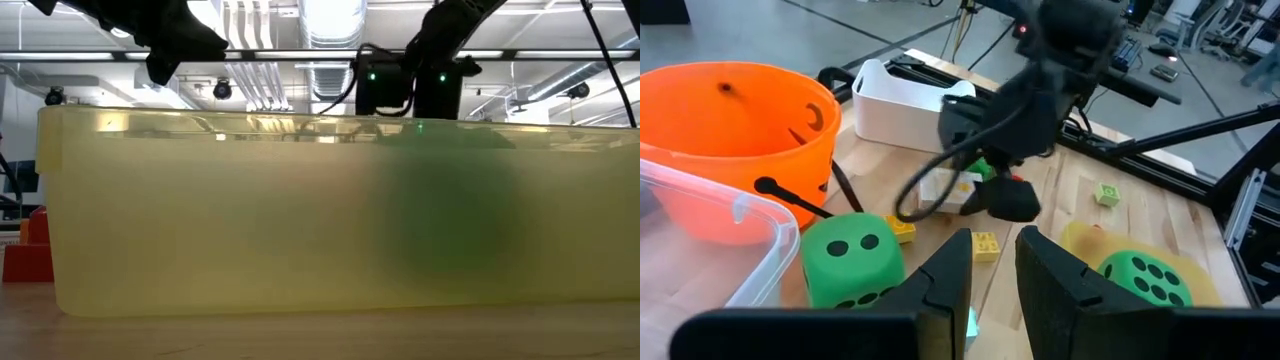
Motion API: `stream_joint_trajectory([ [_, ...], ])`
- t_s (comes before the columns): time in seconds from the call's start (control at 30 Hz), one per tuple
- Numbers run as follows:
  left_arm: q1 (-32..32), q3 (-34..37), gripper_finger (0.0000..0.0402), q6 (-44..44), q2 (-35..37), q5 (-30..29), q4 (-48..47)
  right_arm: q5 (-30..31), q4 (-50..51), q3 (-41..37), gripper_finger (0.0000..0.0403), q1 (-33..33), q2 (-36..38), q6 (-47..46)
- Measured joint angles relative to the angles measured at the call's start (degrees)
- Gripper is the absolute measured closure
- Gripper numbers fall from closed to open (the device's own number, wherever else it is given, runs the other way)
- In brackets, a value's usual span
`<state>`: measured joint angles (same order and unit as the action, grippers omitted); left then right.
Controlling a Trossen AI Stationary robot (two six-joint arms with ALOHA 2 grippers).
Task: Pick & Place Toys
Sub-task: Put the orange playing card box into the transparent bin
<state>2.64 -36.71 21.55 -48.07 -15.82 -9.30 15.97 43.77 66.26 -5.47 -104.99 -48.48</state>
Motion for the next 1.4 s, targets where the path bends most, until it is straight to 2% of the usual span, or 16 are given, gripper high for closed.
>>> stream_joint_trajectory([
  [0.23, 0.02, 0.0, 0.0323, 5.82, -0.05, -0.59, 0.33, 4.59, 0.79, 0.04, 0.0101, 5.16, 4.61, 4.75],
  [0.37, 0.01, 0.0, 0.0323, 10.57, -0.58, -0.69, 0.67, 6.0, 0.83, 0.09, 0.0101, 8.36, 8.43, 4.41],
  [0.53, -0.35, -0.02, 0.0323, 14.89, -2.29, -1.12, 7.0, 12.49, 0.58, 1.11, 0.0101, 12.26, 12.43, 9.03],
  [0.63, -1.24, -0.22, 0.0323, 18.09, -3.32, -0.68, 7.48, 15.41, 0.3, 2.82, 0.0101, 14.11, 13.47, 12.17],
  [0.7, -1.94, -0.79, 0.0323, 20.61, -4.08, 1.75, 6.12, 16.62, -0.15, 4.16, 0.0101, 15.01, 13.62, 13.48],
  [0.8, -3.25, -1.49, 0.0315, 25.41, -6.08, 8.68, 5.81, 18.88, -2.14, 6.62, 0.0101, 16.22, 13.03, 17.19],
  [0.9, -3.89, -2.62, 0.029, 29.14, -8.59, 12.02, 5.83, 20.85, -3.11, 9.43, 0.0101, 17.25, 11.15, 20.75],
  [1.23, -4.94, -5.72, 0.0151, 36.42, -15.68, 13.14, 6.7, 21.71, -3.68, 17.3, 0.0101, 19.54, 5.5, 28.04],
  [1.4, -4.88, -7.02, 0.0111, 37.48, -18.77, 14.46, 7.07, 21.64, -4.41, 19.38, 0.0101, 19.58, 4.29, 30.1],
])
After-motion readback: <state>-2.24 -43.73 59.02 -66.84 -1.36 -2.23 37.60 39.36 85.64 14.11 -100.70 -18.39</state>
